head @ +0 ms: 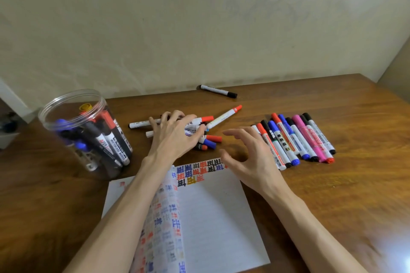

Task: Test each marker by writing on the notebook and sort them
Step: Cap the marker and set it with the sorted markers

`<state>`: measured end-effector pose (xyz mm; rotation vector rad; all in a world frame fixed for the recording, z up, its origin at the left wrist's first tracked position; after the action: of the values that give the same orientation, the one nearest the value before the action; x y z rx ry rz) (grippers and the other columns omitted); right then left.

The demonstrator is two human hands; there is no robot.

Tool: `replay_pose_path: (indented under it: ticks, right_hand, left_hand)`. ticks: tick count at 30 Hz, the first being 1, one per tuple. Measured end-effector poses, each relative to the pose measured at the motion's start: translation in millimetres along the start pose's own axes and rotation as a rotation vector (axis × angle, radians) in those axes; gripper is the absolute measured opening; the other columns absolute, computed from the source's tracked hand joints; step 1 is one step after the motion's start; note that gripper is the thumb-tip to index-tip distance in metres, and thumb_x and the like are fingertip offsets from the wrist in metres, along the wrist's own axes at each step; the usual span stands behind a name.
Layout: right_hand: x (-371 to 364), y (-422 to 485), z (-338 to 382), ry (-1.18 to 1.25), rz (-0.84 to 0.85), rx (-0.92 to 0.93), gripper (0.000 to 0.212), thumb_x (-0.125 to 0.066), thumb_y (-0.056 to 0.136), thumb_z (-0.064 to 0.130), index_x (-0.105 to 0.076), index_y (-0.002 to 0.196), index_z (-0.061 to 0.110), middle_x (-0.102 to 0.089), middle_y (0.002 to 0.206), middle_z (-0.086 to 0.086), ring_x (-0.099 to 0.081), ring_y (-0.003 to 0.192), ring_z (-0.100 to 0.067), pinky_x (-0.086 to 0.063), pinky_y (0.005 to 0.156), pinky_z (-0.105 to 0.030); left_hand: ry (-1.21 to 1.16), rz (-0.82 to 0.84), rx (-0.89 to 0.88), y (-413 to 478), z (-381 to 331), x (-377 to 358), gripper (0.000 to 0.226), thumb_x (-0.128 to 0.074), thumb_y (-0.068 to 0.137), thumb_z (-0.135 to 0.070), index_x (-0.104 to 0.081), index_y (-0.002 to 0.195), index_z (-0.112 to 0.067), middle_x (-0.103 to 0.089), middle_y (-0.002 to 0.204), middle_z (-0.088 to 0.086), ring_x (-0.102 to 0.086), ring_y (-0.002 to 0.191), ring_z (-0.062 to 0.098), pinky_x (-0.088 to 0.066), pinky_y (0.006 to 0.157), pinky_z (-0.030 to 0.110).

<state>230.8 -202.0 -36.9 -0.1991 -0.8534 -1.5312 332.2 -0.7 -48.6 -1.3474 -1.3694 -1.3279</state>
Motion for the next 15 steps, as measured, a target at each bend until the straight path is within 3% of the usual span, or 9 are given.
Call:
replay_pose_path:
  ticks: [3, 11, 15]
  right_hand:
    - [2, 0, -2, 0.021, -0.02, -0.008, 0.039, -0.077, 0.092, 0.032, -0.067, 0.13, 0.027, -0.057, 0.123, 0.013, -0.061, 0.107, -0.001, -0.06, 0.08, -0.02]
    - [0, 0, -5, -0.034, -0.036, -0.017, 0.036, -0.075, 0.094, 0.026, -0.068, 0.129, 0.025, -0.061, 0.123, 0.01, -0.06, 0.107, -0.002, -0.052, 0.077, -0.008]
    - [3, 1, -9, -0.004, -0.054, -0.024, 0.034, -0.074, 0.095, 0.027, -0.068, 0.128, 0.026, -0.061, 0.125, 0.013, -0.06, 0.112, -0.003, -0.056, 0.083, -0.015]
  left_hand:
    - [-0.007, 0.004, -0.002, -15, -5, -1, 0.064, -0.033, 0.094, -0.078, -0.046, 0.147, -0.044, -0.044, 0.152, -0.003, -0.034, 0.144, 0.028, -0.016, 0.118, 0.073]
    - [-0.004, -0.014, 0.031, -37, -12, 7, 0.053, -0.022, 0.106, -0.059, -0.041, 0.152, -0.04, -0.044, 0.149, 0.001, -0.04, 0.141, 0.027, -0.023, 0.117, 0.066]
    - [0.004, -0.031, 0.044, -38, -16, 11, 0.055, -0.022, 0.106, -0.06, -0.041, 0.153, -0.038, -0.043, 0.151, 0.003, -0.036, 0.143, 0.025, -0.024, 0.118, 0.062]
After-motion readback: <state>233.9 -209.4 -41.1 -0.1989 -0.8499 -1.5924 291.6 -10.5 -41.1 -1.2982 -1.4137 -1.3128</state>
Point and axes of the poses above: each hand's wrist, its own y-axis towards the middle knuckle, its own x-axis out of the back of the hand, z = x × y, the point moved 8 cm from there along y, towards the middle knuckle
